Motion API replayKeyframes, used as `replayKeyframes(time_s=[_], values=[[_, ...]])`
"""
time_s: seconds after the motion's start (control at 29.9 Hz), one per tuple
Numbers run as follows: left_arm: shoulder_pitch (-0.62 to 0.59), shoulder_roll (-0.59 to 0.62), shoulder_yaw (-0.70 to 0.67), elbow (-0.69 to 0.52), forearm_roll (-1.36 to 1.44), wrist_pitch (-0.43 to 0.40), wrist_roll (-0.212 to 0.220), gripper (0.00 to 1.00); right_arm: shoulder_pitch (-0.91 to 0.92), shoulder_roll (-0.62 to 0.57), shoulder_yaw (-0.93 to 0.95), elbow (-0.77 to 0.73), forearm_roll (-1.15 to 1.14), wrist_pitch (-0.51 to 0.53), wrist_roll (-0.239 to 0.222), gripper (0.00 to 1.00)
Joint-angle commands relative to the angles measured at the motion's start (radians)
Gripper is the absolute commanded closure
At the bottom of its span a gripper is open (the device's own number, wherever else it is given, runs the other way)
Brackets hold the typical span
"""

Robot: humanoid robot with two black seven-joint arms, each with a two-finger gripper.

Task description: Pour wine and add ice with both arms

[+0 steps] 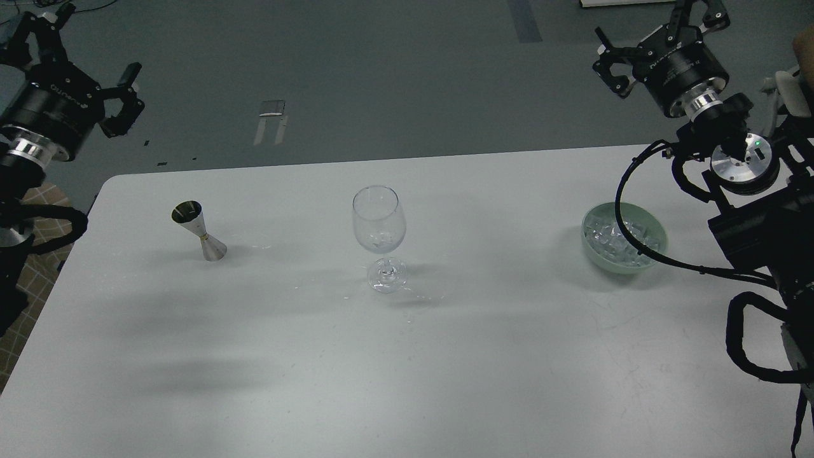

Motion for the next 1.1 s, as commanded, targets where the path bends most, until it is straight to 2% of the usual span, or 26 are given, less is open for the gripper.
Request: replayKeyframes(time_s=[0.0,0.17,0.3,0.4,0.5,0.57,0.67,0.87,1.0,1.07], values=[[0.090,0.093,-0.001,-0.083,-0.071,0.000,0.000,0.02,-0.010,0.002,0.003,0.002,-0.001,0.000,0.001,0.00],[0.168,0.240,-0.007,-0.127,-0.135,0.000,-0.001,0.02,-0.028,0.001,0.004,0.001,0.001,0.000,0.001,0.00],[0.191,0.293,-0.007,-0.117,-0.163,0.000,-0.003,0.02,-0.028,0.010,0.006,0.004,0.001,0.000,0.001,0.00],[0.259,0.334,-0.005,-0.133,-0.163,0.000,-0.010,0.02,-0.033,0.011,0.018,0.005,0.001,0.000,0.001,0.00],[0.317,0.337,-0.007,-0.193,-0.178,0.000,-0.021,0.02,-0.033,0.011,0.018,0.005,0.001,0.000,0.001,0.00],[0.415,0.337,-0.013,-0.282,-0.286,0.000,-0.032,0.02,-0.033,0.011,0.018,0.002,0.001,0.000,0.001,0.00],[0.507,0.337,-0.033,-0.360,-0.409,0.000,-0.027,0.01,-0.030,0.011,0.018,-0.001,-0.001,0.000,0.001,0.00],[0.671,0.307,-0.123,-0.535,-0.448,0.000,-0.029,0.02,-0.027,0.017,0.015,-0.001,-0.001,0.000,0.001,0.00],[0.812,0.255,-0.195,-0.623,-0.450,0.000,0.026,0.02,-0.030,0.016,0.011,-0.004,-0.002,0.000,0.001,0.00],[0.871,0.219,-0.231,-0.644,-0.450,0.000,0.028,0.03,-0.030,0.014,0.011,-0.004,-0.004,0.000,0.001,0.00]])
